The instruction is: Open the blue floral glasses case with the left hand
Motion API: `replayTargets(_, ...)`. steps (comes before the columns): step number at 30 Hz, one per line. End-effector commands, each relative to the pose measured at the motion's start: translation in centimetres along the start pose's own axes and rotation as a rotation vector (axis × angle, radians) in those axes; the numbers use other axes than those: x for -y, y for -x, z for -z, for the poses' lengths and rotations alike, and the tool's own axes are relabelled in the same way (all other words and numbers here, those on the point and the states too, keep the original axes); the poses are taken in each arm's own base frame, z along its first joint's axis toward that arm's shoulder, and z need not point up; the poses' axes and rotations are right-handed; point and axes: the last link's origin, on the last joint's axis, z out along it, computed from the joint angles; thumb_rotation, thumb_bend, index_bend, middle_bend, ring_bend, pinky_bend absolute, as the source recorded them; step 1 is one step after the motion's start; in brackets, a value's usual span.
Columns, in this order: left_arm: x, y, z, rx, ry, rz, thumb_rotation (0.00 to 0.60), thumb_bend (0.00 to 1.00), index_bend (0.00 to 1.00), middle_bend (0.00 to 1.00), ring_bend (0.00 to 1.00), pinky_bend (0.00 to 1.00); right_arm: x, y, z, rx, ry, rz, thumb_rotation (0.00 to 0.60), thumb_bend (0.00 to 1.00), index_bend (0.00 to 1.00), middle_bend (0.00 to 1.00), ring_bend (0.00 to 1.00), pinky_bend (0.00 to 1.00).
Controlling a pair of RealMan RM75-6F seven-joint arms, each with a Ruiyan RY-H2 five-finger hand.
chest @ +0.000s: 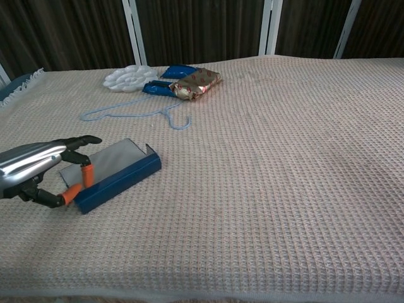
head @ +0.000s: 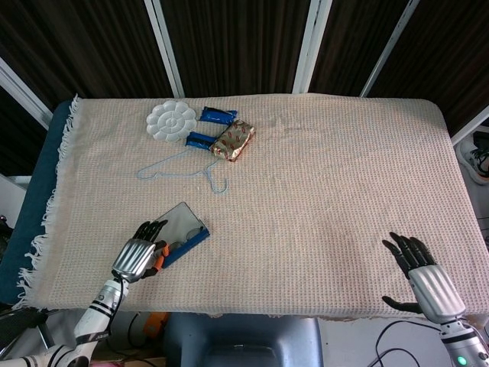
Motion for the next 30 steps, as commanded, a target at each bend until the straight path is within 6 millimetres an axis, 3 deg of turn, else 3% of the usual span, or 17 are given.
replayTargets(1, -0.8, 0.9, 1.5, 0.05, 0.044, 0.02, 0.6, 0.51, 0.52, 0.0, 0.0, 0.0, 0.1, 0.0, 0.0, 0.001, -0.003, -0.001, 0.6, 0.22, 0.0, 0.0, 0.0, 0.0)
replayTargets(8, -3.1, 2.2, 2.2, 0.069, 0.115, 0.054, 0.6, 0.51, 0.48, 0.0, 0.0, 0.0, 0.1, -0.2, 0.2, -0.007, -0.009, -0.011, 0.6, 0.22, 0.0, 0.0, 0.0, 0.0)
replayTargets(15, -5.2, 2.2, -0.4, 0.042, 0.124, 0.133, 0.6, 0.51, 0.44, 0.0, 0.0, 0.0, -0.1, -0.4, 0.4, -0.019, -0.012, -0.019, 0.6, 0.22, 0.0, 0.0, 0.0, 0.0)
replayTargets(25, -9.2, -1.6, -3.0, -0.084, 0.189, 0.197, 0.6, 0.52, 0.4, 0.0, 0.0, 0.0, -0.3, -0.8, 0.6, -0.028, -0.013, -0.035, 0.6, 0.22, 0.0, 0.0, 0.0, 0.0)
replayTargets(30, -12.1, -1.7, -4.4, -0.082, 0.237, 0.18, 0.6, 0.52, 0.4, 0.0, 0.0, 0.0, -0.4, -0.9, 0.6, -0.029, -0.014, -0.04, 0.6, 0.22, 0.0, 0.0, 0.0, 0.0)
